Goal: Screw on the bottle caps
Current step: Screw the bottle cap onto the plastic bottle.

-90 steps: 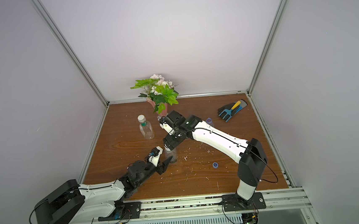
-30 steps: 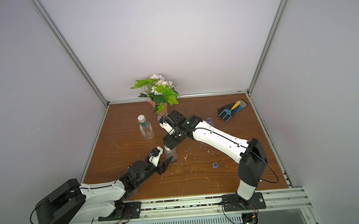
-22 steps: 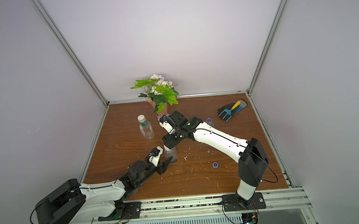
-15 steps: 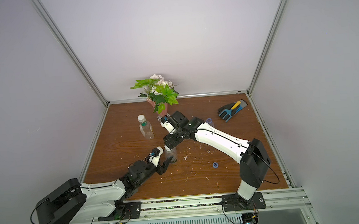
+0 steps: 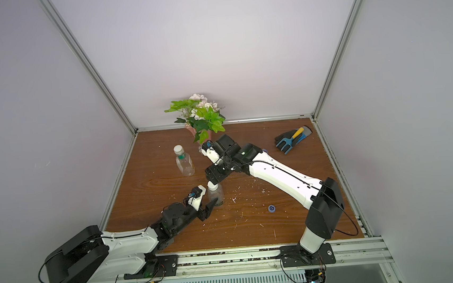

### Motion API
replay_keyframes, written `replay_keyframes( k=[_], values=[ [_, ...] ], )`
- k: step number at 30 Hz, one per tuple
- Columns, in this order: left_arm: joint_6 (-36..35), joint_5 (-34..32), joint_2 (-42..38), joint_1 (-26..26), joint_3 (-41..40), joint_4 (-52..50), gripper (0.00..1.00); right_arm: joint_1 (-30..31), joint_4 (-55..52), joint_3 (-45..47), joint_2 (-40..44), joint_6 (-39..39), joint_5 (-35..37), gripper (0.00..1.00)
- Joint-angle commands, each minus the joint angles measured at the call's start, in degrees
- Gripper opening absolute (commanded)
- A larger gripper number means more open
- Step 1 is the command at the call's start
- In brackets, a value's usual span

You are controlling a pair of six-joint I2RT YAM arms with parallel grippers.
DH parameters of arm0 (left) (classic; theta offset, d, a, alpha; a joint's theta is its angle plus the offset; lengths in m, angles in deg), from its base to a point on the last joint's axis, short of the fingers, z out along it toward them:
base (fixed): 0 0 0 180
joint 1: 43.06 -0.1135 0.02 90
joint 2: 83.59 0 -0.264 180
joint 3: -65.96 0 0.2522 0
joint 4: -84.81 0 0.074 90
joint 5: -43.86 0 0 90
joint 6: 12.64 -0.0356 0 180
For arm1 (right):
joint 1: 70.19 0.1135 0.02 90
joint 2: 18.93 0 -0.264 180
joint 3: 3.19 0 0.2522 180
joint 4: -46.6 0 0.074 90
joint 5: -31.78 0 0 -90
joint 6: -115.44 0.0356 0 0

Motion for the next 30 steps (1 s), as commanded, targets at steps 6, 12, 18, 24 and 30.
replay_keyframes(
  k=[6,12,18,24,30],
  values=[
    [0.19,-0.08,0.16,-0.56,-0.12,0.50,0.67,-0.36,1.11,9.54,2.02,-0.11,3.27,0.74],
    [0.35,-0.03,0.09,-0.52,-0.27,0.48,0.67,-0.56,0.41,8.82,0.88,-0.59,3.41,0.73],
    [0.23,0.08,-0.53,-0.53,-0.47,0.21,0.68,-0.52,0.04,3.90,1.81,-1.73,-1.00,0.73],
    [-0.71,2.68,-2.99,-0.49,-1.28,0.30,0.72,-0.55,3.38,3.66,5.82,-7.87,-5.21,0.77],
    [-1.64,5.74,-7.46,-0.56,-3.52,-1.42,0.84,-0.38,13.86,13.80,13.56,-17.96,-11.24,0.73]
  ],
)
